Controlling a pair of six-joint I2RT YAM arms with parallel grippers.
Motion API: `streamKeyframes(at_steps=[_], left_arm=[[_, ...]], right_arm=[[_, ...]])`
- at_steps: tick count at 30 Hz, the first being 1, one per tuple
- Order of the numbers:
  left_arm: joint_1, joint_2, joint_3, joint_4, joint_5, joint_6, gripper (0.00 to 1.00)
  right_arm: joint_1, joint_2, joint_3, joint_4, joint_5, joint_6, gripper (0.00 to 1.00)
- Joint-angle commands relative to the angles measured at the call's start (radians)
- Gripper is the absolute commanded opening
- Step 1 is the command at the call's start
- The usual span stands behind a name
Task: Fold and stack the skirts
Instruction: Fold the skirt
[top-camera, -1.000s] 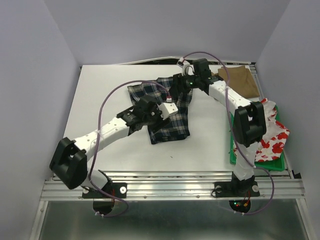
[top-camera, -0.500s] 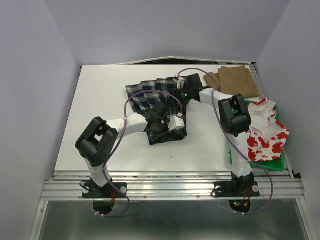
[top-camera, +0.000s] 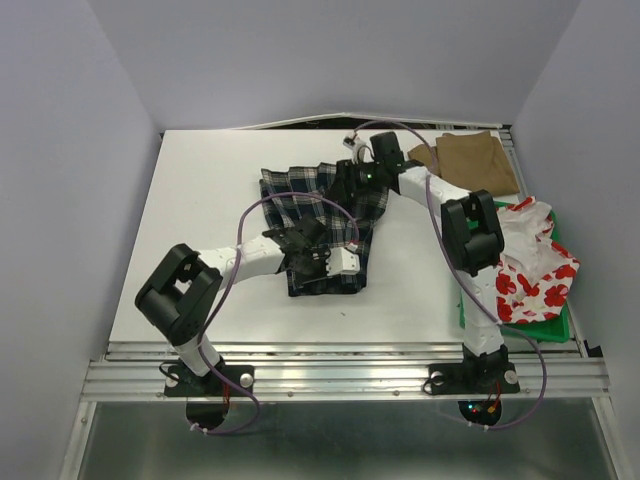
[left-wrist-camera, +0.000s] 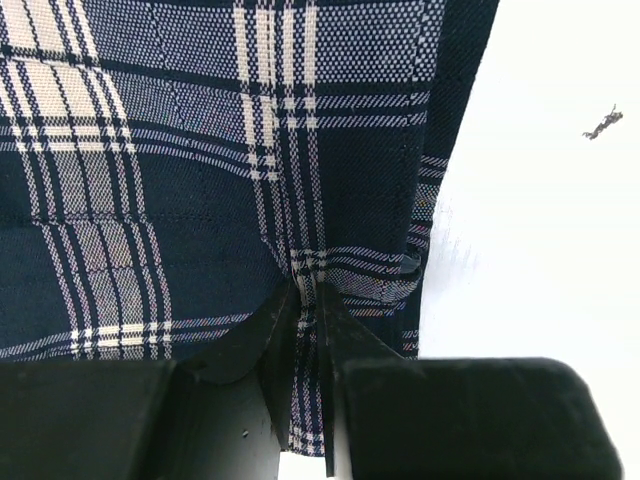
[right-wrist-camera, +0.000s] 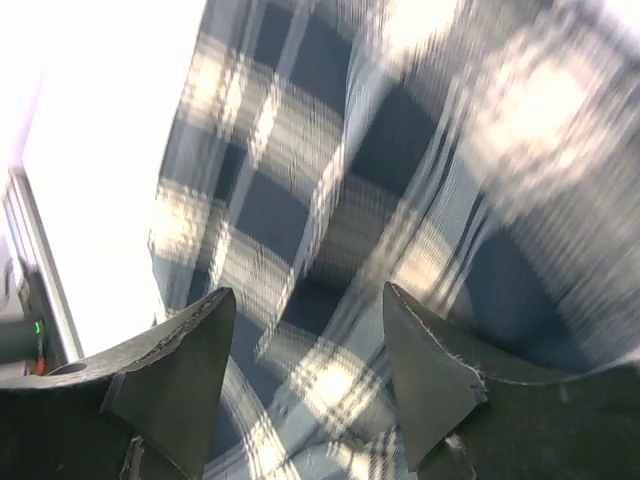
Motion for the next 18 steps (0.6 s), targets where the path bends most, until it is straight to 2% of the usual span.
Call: streamKeyframes(at_steps=[1, 9, 12, 16, 17, 18], left_arm=[[-0.007, 0.048, -0.041, -0.207, 0.044, 0.003, 0.21], [-0.007, 0.037, -0.045, -0.215, 0.082, -0.024, 0.22], [-0.007, 0.019, -0.047, -0.198, 0.088, -0.053, 0.25], [-0.007, -0.058, -0.034, -0.151, 0.088, -0.128, 0.38], [-0.007, -0.087, -0.028, -0.140, 0.093, -0.145, 0.47], [-0.007, -0.145, -0.013, -0.115, 0.085, -0.186, 0.51]], right_arm=[[-0.039, 0.140, 0.257, -0.010, 0.012, 0.019, 0.65], [-0.059, 0.459, 0.487, -0.009, 0.026, 0.039, 0.63], [-0.059, 0.490, 0.544, 0.006, 0.079, 0.041, 0.63], [-0.068, 0.456, 0.592, 0.014, 0.066, 0.097, 0.66], [-0.068, 0.423, 0.572, 0.026, 0.034, 0.120, 0.67], [-0.068, 0.348, 0.523, 0.057, 0.007, 0.166, 0.68]])
